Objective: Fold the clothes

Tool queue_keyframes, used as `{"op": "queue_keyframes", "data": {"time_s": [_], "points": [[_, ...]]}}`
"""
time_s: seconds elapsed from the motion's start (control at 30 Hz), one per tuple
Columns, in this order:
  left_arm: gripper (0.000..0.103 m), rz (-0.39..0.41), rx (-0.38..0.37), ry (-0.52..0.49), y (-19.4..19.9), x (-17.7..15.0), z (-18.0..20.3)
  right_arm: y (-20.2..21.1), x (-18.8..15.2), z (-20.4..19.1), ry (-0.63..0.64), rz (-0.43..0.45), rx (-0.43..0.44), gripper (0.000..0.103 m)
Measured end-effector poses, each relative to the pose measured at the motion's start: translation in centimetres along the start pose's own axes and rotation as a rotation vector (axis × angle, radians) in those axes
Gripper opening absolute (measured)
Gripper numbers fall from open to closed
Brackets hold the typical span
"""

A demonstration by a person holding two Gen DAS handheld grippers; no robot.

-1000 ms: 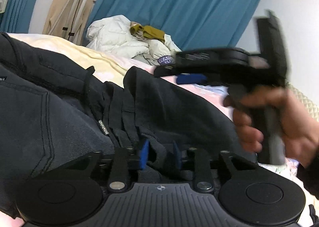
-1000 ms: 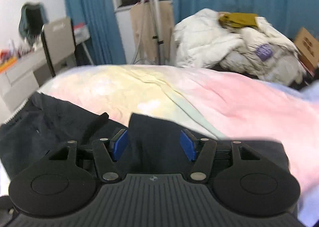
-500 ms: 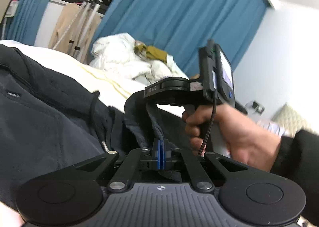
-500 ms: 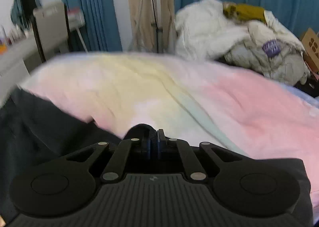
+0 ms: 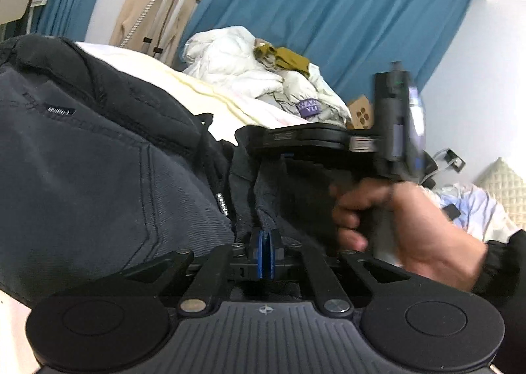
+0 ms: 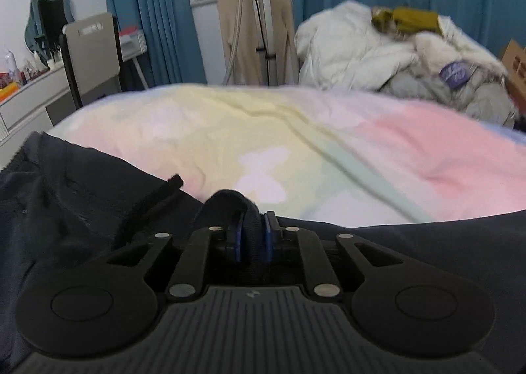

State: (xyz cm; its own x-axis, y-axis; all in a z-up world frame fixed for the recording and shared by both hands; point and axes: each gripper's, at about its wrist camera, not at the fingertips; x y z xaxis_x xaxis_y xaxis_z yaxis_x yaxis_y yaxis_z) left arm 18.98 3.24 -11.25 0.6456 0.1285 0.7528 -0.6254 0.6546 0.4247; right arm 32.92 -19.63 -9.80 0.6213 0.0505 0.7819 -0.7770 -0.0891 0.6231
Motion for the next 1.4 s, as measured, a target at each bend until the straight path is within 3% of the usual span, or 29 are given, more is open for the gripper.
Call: {"op": "queue_keyframes", "data": {"time_s": [0.03,0.1,0.13,0.17,0.33,0.47,0.5,0.57,0.7,0.77,0.83,0.9,0.97,1.03,1.1,1.2,1.4], "points": [[0.013,-0.01,0.005,-0.024,0.1,0.1,0.3,1.2,-0.1,0.5,-0.018,0.008,0.002,0.016],[0.033,0.012,0.038,-0.06,0.8,0.2,1.0,3.6,-0.2,1.9,-0.068,0.024,0.013,0.016],[0.048,0.021,0.05,-0.07,1.2,0.3,1.4,4.9,-0.4,2.5,-0.087,0.034,0.016,0.016],[0.055,0.03,0.062,-0.079,1.6,0.4,1.8,6.2,-0.6,3.0,-0.095,0.047,0.011,0.016],[0.077,0.063,0.111,-0.053,5.2,-0.4,2.9,13.2,-2.4,5.5,-0.103,0.099,-0.035,0.019],[0.092,0.131,0.186,0.036,8.5,-0.4,1.8,17.9,-5.3,6.8,-0.117,0.125,-0.074,0.022],[0.094,0.153,0.214,0.071,9.0,-0.4,1.1,18.7,-6.2,7.0,-0.133,0.124,-0.079,0.027],[0.099,0.197,0.251,0.164,10.1,-0.4,-0.4,19.9,-7.9,7.3,-0.169,0.113,-0.074,0.027],[0.103,0.289,0.261,0.375,12.9,-0.9,-3.9,22.1,-11.2,7.6,-0.185,0.118,-0.077,0.028],[0.103,0.33,0.261,0.49,14.4,-1.4,-6.0,22.7,-12.2,7.9,-0.198,0.112,-0.087,0.033],[0.103,0.41,0.242,0.647,16.2,-2.5,-8.3,22.8,-12.9,8.4,-0.233,0.089,-0.093,0.041],[0.103,0.502,0.22,0.797,18.0,-3.6,-10.5,22.5,-13.2,8.9,-0.28,0.058,-0.087,0.043],[0.102,0.574,0.237,0.886,18.8,-4.3,-12.2,22.1,-13.5,9.3,-0.321,0.035,-0.076,0.045],[0.1,0.623,0.244,0.923,18.9,-4.6,-13.9,21.8,-13.7,9.6,-0.347,0.023,-0.072,0.051],[0.099,0.616,0.219,0.97,18.1,-4.7,-15.6,21.5,-13.9,9.8,-0.363,0.012,-0.077,0.053],[0.095,0.639,0.19,0.97,17.1,-4.3,-17.1,21.0,-14.2,10.2,-0.385,-0.006,-0.088,0.053],[0.08,0.695,0.246,0.93,16.4,-3.1,-19.5,19.2,-14.9,11.7,-0.444,-0.047,-0.106,0.053]]}}
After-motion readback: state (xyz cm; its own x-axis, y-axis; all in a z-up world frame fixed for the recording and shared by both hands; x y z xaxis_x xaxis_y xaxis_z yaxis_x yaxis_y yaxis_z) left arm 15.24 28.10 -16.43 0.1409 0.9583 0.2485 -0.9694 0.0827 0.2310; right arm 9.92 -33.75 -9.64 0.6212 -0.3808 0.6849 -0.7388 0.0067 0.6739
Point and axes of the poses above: each gripper's, at about its wrist camera, not at the fingertips, and y roughly against the way its jaws point, z to its right, x to its top, and after that the axes turned 11 degrees about -x, right-handed
